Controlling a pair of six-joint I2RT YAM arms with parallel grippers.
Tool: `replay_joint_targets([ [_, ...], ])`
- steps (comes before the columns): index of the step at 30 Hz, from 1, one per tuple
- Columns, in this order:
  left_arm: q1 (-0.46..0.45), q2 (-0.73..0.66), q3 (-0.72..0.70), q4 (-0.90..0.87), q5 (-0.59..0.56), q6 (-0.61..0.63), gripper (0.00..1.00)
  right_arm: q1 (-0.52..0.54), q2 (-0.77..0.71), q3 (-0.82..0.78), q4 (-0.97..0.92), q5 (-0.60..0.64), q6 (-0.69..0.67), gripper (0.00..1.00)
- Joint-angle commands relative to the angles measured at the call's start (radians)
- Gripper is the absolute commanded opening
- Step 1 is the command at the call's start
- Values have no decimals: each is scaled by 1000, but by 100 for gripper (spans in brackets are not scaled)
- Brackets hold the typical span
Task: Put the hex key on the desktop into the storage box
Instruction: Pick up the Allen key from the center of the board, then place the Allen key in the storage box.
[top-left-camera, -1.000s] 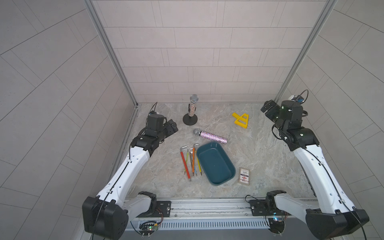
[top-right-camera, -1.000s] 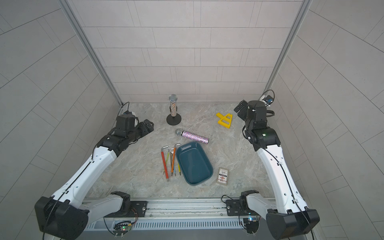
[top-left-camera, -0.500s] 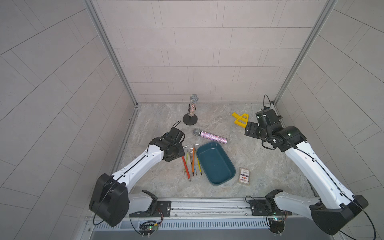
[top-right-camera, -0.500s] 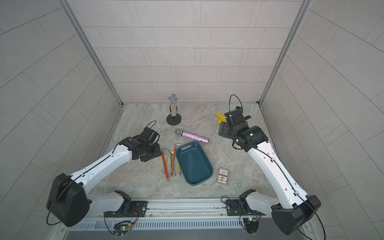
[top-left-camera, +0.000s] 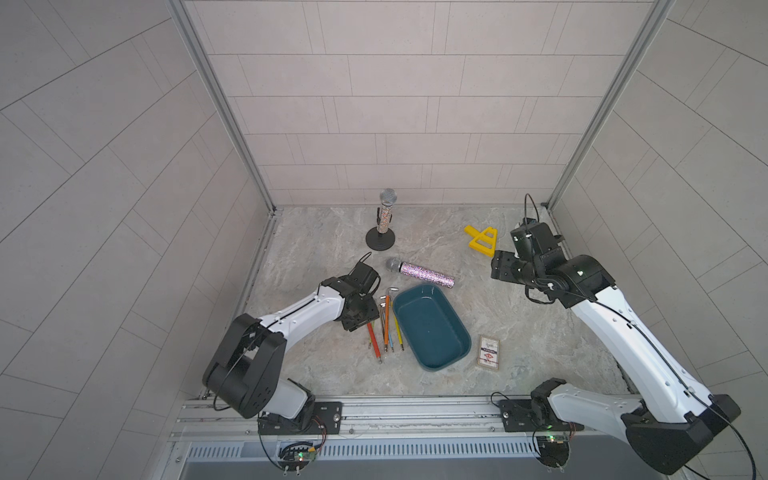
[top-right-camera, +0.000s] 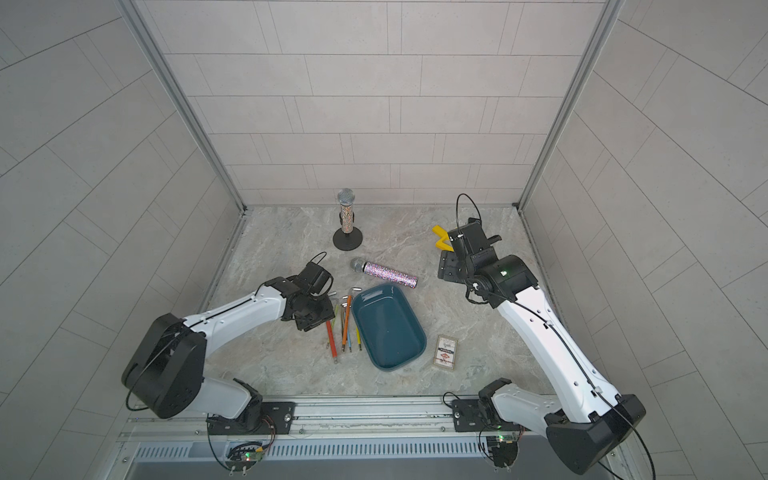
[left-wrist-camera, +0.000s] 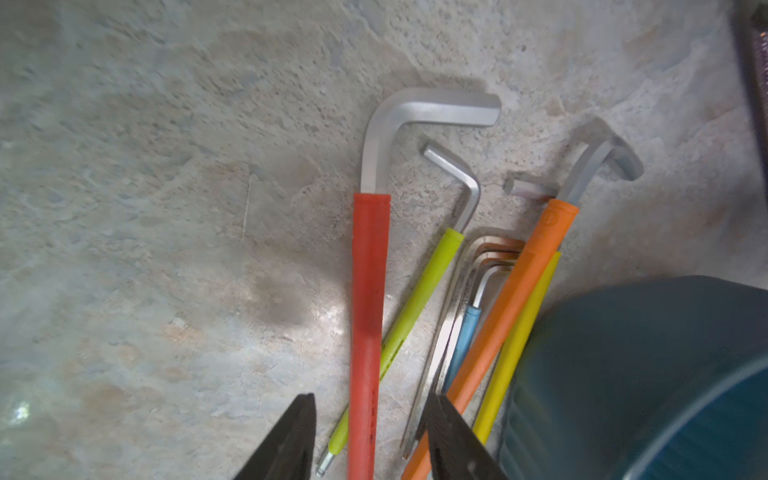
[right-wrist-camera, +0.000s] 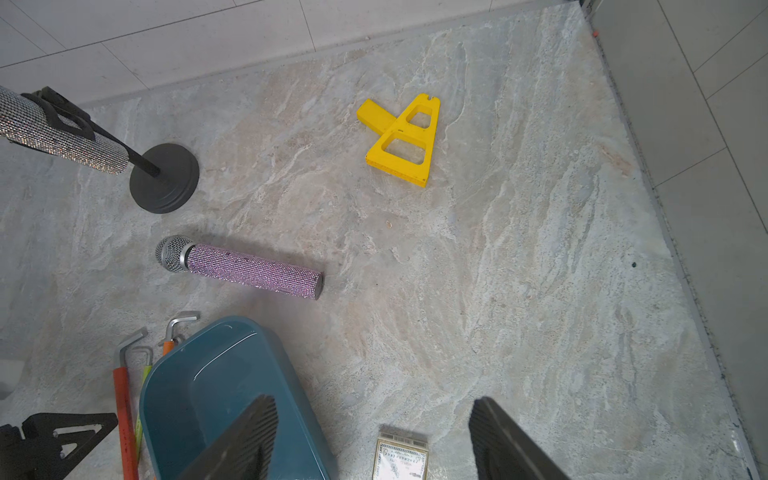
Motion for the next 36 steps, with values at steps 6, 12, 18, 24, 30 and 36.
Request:
replay_joint_targets([
  [6, -6, 62, -31, 30, -27, -1, 43, 10, -11, -17, -10, 6, -6, 78],
  [12, -8, 78, -47, 65, -29, -3, 42, 12, -12, -26, -9, 6, -8, 78],
  [18, -7, 105, -54, 79, -39, 4, 29, 12, -15, -30, -9, 7, -8, 78],
  [24, -10, 83, -49, 71, -61, 6, 10, 13, -15, -30, -8, 9, -10, 77],
  [30, -35, -45, 33, -75, -168, 29, 0, 18, -12, -23, -8, 14, -13, 77],
  [36, -132, -139, 205, -218, -251, 63, 0, 22, -19, -19, -5, 23, -15, 76],
])
